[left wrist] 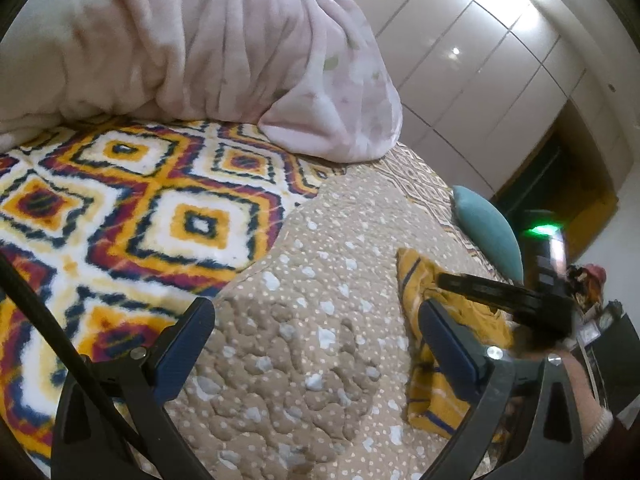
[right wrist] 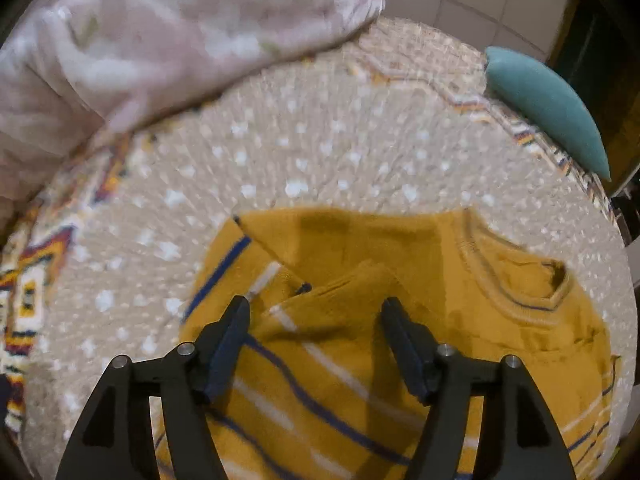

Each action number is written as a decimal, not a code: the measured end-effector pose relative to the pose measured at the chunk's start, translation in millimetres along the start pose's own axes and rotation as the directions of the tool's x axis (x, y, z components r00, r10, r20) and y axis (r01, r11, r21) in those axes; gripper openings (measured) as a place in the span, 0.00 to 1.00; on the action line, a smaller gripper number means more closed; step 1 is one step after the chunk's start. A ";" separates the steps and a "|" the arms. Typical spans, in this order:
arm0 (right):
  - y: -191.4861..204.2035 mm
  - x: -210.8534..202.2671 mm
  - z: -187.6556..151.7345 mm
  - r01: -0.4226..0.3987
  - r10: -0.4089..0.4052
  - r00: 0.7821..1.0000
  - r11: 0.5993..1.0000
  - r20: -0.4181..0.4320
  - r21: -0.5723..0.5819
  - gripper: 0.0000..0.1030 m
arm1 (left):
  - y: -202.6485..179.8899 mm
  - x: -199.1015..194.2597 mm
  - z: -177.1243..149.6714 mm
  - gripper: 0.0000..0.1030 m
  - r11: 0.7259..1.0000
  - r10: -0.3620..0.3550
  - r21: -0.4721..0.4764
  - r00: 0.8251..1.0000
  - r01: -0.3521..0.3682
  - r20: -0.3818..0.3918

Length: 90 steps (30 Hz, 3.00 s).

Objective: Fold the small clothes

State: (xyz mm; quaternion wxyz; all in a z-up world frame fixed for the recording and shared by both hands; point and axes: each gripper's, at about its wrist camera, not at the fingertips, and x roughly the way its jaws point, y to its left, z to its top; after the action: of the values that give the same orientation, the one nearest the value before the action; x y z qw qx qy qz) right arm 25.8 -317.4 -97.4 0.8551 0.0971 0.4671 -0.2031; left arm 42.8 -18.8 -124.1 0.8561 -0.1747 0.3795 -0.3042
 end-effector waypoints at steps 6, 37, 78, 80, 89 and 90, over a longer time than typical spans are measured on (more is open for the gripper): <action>17.9 -79.1 -62.8 -0.143 0.152 0.988 0.972 0.034 -0.186 0.70 | 13.0 -0.6 1.0 0.98 0.997 0.000 -0.078 1.000 -0.001 -0.006; -26.4 -115.6 -82.0 0.011 -0.008 0.981 1.000 0.193 -0.014 0.13 | -10.8 -11.4 -3.9 0.98 0.999 -0.017 -0.038 1.000 0.018 0.019; -217.2 -122.6 -186.7 -0.150 0.107 0.987 0.884 0.121 0.442 0.25 | -108.6 22.0 -57.0 0.98 0.974 -0.076 0.201 0.988 0.102 -0.137; -227.3 -100.6 -213.8 -0.154 0.131 0.988 0.861 0.081 0.485 0.19 | -108.5 22.8 -56.3 0.98 0.974 -0.080 0.198 0.987 0.107 -0.142; -245.3 -151.6 -223.7 -0.224 0.133 0.968 0.838 0.212 0.498 0.18 | -122.7 32.6 -70.6 0.98 0.967 -0.060 0.233 0.984 0.099 -0.169; -250.9 -160.6 -221.6 -0.227 0.116 0.962 0.839 0.246 0.495 0.18 | -125.8 33.9 -73.6 0.98 0.965 -0.058 0.243 0.984 0.099 -0.171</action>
State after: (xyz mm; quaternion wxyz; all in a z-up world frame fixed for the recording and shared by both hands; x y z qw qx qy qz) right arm -329.6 -422.9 -77.6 0.8555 0.3439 0.2932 -0.2527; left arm -43.8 -140.8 -123.7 0.8247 -0.0547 0.3992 -0.3968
